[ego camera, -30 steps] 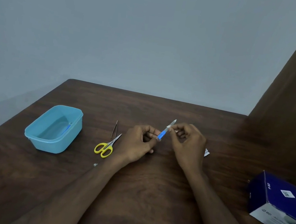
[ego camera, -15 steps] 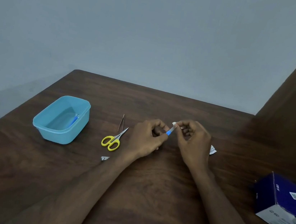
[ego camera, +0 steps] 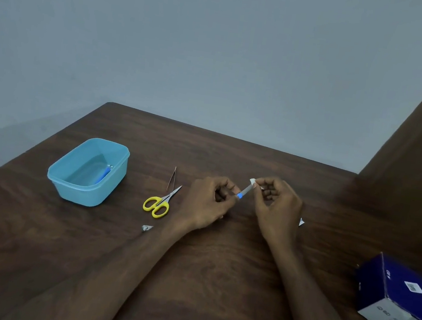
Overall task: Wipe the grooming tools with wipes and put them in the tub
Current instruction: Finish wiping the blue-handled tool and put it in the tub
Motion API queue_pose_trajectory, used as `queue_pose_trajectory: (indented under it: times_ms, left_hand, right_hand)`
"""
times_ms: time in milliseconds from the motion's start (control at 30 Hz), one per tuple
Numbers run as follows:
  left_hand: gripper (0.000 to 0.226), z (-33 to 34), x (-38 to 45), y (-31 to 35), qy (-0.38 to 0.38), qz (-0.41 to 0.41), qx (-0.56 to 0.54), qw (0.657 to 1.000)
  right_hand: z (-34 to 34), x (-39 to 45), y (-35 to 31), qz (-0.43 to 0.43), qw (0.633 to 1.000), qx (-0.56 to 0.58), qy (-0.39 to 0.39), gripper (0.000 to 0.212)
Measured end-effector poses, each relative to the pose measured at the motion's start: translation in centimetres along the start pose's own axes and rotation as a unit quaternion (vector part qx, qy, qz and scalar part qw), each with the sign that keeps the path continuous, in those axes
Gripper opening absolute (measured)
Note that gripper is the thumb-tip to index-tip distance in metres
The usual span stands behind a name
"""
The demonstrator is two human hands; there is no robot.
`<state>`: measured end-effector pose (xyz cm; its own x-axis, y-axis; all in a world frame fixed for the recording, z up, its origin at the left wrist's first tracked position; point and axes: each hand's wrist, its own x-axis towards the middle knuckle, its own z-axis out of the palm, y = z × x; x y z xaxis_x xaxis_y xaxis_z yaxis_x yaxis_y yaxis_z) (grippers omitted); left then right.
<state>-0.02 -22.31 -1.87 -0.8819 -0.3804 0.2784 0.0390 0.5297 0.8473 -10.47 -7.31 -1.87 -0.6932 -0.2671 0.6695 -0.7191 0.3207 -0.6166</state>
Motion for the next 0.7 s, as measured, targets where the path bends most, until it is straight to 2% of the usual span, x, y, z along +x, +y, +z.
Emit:
queue_pose_trajectory:
  times_ms: [200, 400, 567, 700]
  left_hand:
    - [0.006, 0.0, 0.0, -0.1, 0.000, 0.011, -0.009, 1.000]
    - [0.006, -0.1, 0.1, -0.2, -0.004, 0.007, -0.003, 1.000]
    - [0.005, 0.3, 0.6, -0.5, -0.003, 0.003, -0.004, 1.000]
    - [0.007, 0.4, 0.7, -0.5, -0.008, 0.003, -0.011, 1.000]
  right_hand:
    - [0.0, -0.8, -0.3, -0.051, 0.997, -0.020, -0.055, 0.015]
    - [-0.2, 0.6, 0.5, 0.012, 1.000, -0.003, 0.007, 0.012]
    - [0.2, -0.5, 0.3, -0.054, 0.996, -0.061, -0.035, 0.012]
    - [-0.1, 0.5, 0.9, 0.010, 0.999, -0.050, 0.003, 0.009]
